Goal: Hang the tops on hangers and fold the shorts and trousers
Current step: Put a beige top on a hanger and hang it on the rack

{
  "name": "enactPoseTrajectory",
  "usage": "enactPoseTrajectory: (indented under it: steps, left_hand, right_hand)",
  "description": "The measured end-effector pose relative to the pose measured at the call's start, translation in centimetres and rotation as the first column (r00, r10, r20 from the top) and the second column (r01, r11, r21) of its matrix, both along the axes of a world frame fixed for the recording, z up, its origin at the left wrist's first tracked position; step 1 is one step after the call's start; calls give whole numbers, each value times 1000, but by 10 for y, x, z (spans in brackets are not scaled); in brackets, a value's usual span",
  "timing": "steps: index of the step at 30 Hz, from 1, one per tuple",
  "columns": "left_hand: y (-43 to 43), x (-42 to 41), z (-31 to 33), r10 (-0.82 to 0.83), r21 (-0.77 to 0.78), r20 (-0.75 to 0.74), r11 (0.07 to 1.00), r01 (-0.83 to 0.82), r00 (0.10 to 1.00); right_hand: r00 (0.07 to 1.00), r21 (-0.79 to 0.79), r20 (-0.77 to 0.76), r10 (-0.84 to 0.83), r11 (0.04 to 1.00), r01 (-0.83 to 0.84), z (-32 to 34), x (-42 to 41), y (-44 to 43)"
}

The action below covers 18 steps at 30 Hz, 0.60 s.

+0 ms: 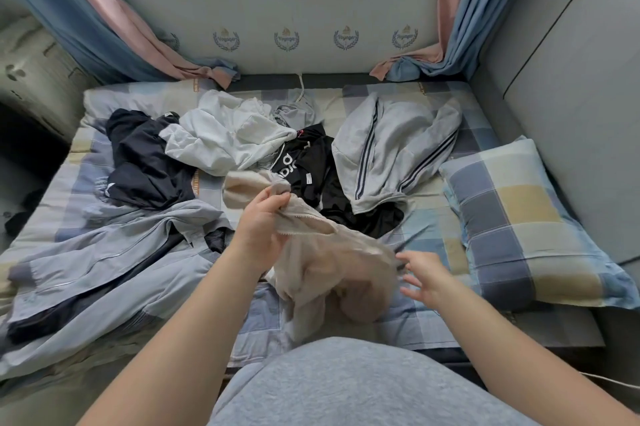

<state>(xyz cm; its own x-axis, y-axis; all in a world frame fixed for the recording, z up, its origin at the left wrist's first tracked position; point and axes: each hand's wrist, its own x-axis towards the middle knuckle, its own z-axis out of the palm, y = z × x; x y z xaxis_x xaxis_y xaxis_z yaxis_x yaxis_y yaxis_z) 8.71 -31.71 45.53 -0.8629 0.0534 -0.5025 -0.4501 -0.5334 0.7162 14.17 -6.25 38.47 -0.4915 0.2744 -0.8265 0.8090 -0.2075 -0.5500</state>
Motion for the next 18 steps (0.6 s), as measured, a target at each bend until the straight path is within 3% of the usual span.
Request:
enactPoseTrajectory:
  steps: [3, 6, 7, 9, 11, 14, 18]
  left_hand:
    - [4, 5, 14, -122, -181, -83, 978, 106, 989]
    - [10, 10, 27, -269, -249, -131, 941, 231, 954]
    - [12, 11, 31, -317, -259, -137, 926, 275, 938]
    - [15, 13, 37, -391, -251, -139, 903, 350, 910]
    - [17, 14, 38, -427, -243, -129, 889, 389, 895]
    - [15, 15, 35, -407, -285, -111, 887, 363, 907]
    - [9, 13, 19, -197, -326, -30, 929, 177, 980]
  right_hand:
    - [952, 76, -249, 178, 984, -164, 11, -2, -17]
    - [692, 212, -500, 520, 849, -484, 40, -6, -41]
    - [612, 228, -547, 571, 805, -548, 49, -7, -49]
    - [552, 153, -621, 557, 776, -611, 62, -8, -66]
    - [564, 85, -667, 487, 802, -592, 64, -10, -77]
    - [583, 138, -686, 435, 865, -483, 60, -13, -80]
    - [773, -51, -599, 208, 954, -296, 51, -15, -65]
